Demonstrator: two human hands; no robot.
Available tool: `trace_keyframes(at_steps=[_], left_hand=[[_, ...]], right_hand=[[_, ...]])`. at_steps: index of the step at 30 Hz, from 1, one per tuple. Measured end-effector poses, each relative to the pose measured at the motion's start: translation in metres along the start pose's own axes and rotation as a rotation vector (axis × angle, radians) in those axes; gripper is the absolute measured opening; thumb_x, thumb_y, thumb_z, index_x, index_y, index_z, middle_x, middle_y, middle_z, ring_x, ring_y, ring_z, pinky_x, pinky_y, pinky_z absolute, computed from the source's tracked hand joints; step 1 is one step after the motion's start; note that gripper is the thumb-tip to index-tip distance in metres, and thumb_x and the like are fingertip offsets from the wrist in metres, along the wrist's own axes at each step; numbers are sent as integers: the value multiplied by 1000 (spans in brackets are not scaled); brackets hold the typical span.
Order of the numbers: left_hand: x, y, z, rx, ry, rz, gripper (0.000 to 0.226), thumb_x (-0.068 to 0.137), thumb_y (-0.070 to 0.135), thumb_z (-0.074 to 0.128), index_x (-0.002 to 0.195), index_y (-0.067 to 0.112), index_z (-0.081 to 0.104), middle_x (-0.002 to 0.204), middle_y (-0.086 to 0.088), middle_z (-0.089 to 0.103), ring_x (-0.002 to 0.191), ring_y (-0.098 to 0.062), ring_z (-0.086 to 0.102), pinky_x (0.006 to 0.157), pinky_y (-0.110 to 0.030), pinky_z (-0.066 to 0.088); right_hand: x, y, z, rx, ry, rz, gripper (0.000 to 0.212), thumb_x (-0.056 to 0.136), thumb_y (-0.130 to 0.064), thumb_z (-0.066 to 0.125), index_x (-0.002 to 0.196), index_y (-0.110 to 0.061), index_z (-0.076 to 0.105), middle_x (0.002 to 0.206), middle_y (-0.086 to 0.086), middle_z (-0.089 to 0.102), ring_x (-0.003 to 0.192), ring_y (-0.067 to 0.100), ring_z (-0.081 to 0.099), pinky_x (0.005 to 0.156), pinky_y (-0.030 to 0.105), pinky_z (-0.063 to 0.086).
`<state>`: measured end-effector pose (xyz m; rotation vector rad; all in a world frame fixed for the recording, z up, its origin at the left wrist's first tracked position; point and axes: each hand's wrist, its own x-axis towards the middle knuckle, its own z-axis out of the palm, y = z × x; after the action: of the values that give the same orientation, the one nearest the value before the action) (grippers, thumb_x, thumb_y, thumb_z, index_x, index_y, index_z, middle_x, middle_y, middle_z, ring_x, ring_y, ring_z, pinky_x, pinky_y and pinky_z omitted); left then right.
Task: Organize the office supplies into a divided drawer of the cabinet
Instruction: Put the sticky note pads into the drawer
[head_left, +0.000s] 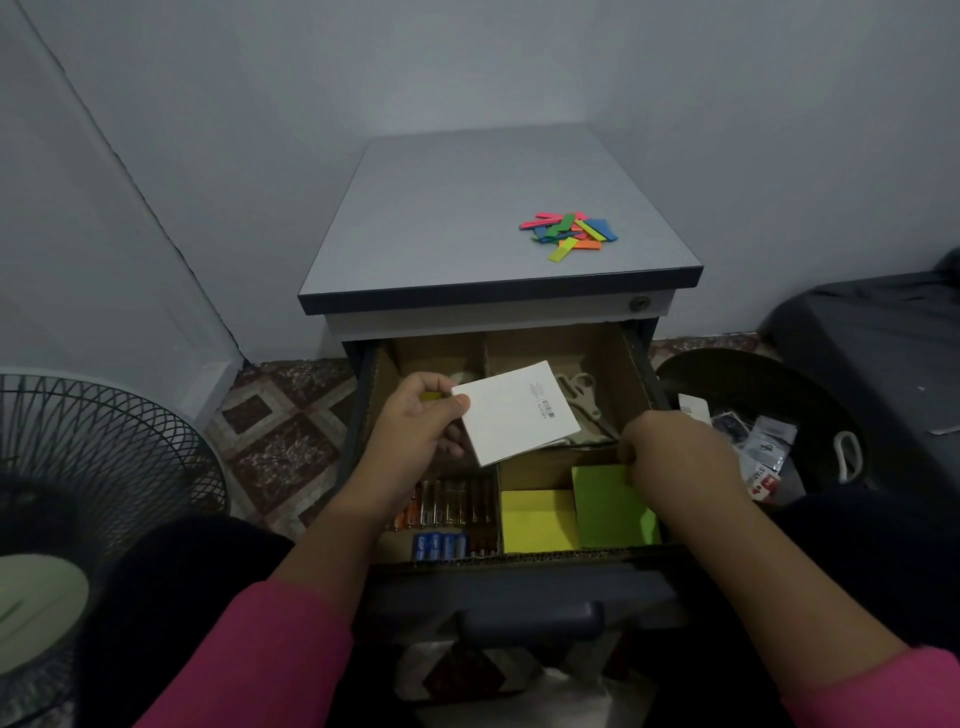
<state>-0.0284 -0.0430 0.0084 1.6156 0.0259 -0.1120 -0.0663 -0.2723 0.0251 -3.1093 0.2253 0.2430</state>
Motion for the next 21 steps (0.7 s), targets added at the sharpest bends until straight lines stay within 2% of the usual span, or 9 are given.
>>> trace_keyframes(at_steps=[4, 7, 11, 15, 18, 21], left_hand=[[-1, 1, 0, -8, 2, -5, 14, 93, 8, 57, 106, 7, 55, 86, -7, 69, 61, -11, 59, 55, -26, 50], [-1, 1, -1, -8, 1, -7, 13, 93, 8, 56, 106, 8, 55, 85, -6, 68, 61, -11, 58, 56, -27, 50], [-1, 1, -1, -16, 1, -3, 12, 93, 7, 56, 105, 7, 54, 82, -4, 67, 58, -8, 58, 55, -27, 49], [-3, 2, -1, -22, -7, -1, 12, 93, 8, 56, 105, 7, 54, 86, -5, 68, 60, -9, 58, 57, -28, 49], [-3, 2, -2, -15, -10, -1, 13, 93, 9, 56, 106, 8, 54, 89, -5, 69, 63, -11, 59, 58, -28, 49], [-3, 2, -2, -15, -12, -6, 14, 93, 10, 56, 107, 8, 54, 92, -8, 69, 66, -13, 59, 59, -28, 49]], right_hand=[[-5, -3, 3, -67, 68, -11, 20, 88, -7, 55, 95, -21, 67, 75, -3, 50, 76, 19, 56, 62, 28, 44], [-11, -4, 10, -81, 80, -46, 22, 89, -7, 52, 98, -22, 65, 79, -3, 53, 84, 21, 62, 65, 29, 48], [-16, -1, 14, 1, 125, -79, 24, 89, -8, 50, 101, -24, 64, 89, -2, 61, 84, 21, 63, 67, 30, 52], [-17, -2, 16, 78, 189, -110, 21, 88, -7, 51, 98, -22, 62, 94, -1, 58, 82, 22, 62, 63, 31, 50], [-15, -1, 19, 53, 156, -107, 20, 87, -2, 50, 91, -20, 59, 95, -1, 52, 77, 22, 60, 61, 31, 50], [-14, -1, 20, 31, 61, -97, 18, 87, -8, 50, 95, -21, 62, 95, 0, 58, 86, 22, 61, 69, 31, 51]])
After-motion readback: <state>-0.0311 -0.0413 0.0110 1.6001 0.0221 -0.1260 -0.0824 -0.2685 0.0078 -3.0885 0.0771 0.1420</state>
